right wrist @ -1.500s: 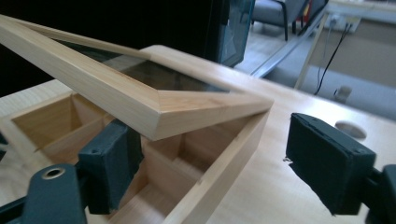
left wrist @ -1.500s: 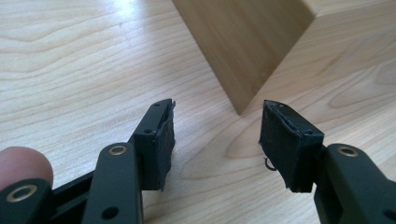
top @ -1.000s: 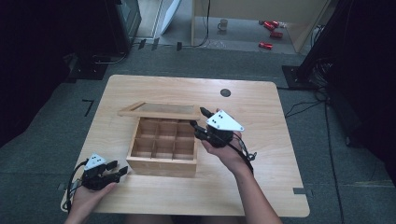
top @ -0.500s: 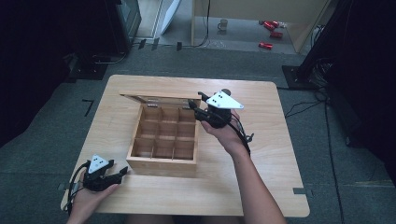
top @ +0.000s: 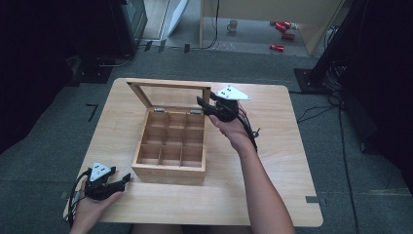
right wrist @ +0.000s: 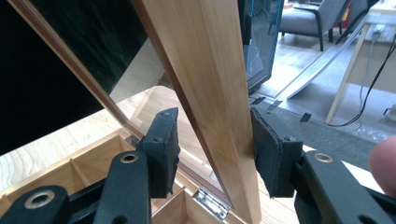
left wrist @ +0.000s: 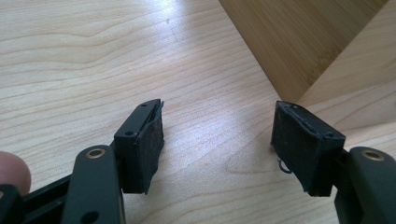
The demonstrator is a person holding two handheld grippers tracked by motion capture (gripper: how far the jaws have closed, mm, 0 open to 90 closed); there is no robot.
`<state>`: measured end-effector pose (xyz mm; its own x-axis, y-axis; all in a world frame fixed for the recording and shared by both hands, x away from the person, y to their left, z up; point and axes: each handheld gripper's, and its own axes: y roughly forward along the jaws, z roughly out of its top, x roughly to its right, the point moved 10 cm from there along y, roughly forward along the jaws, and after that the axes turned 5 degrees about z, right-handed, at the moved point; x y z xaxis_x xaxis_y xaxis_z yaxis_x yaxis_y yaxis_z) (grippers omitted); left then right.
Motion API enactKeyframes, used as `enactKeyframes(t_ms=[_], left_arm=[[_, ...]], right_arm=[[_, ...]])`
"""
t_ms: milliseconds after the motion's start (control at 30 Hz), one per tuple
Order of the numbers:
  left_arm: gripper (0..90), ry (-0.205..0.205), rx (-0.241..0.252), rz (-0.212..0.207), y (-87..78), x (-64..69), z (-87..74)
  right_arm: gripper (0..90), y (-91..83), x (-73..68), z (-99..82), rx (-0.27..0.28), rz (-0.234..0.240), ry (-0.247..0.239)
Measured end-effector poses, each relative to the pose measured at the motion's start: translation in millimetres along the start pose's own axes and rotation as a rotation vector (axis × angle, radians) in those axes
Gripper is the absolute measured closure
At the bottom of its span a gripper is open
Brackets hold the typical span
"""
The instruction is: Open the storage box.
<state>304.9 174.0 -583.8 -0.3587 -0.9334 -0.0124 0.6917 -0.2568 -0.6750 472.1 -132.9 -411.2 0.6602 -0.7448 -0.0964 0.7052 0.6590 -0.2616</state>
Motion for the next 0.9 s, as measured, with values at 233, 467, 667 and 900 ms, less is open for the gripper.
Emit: enactKeyframes(t_ms=[233,467,667,900], left_arm=[[35.2,-0.004,0.000,-0.003,-0.2,-0.5,-0.1],[35.1,0.013,-0.003,0.015,0.3,0.2,-0.3],[35.2,0.011,-0.002,0.013,0.4,0.0,-0.1],[35.2,0.005,-0.002,0.011,0.5,0.2,0.1]], right_arm=[[53.8,19.6,17.6,-16.1,-0.038,0.023,0.094],[51.8,35.8,27.3,-33.7,-0.070,0.003,0.139],[54.8,42.6,36.6,-38.0,-0.043,-0.012,0.200],[67.5,47.2,53.6,-41.5,-0.022,-0.119,0.204]])
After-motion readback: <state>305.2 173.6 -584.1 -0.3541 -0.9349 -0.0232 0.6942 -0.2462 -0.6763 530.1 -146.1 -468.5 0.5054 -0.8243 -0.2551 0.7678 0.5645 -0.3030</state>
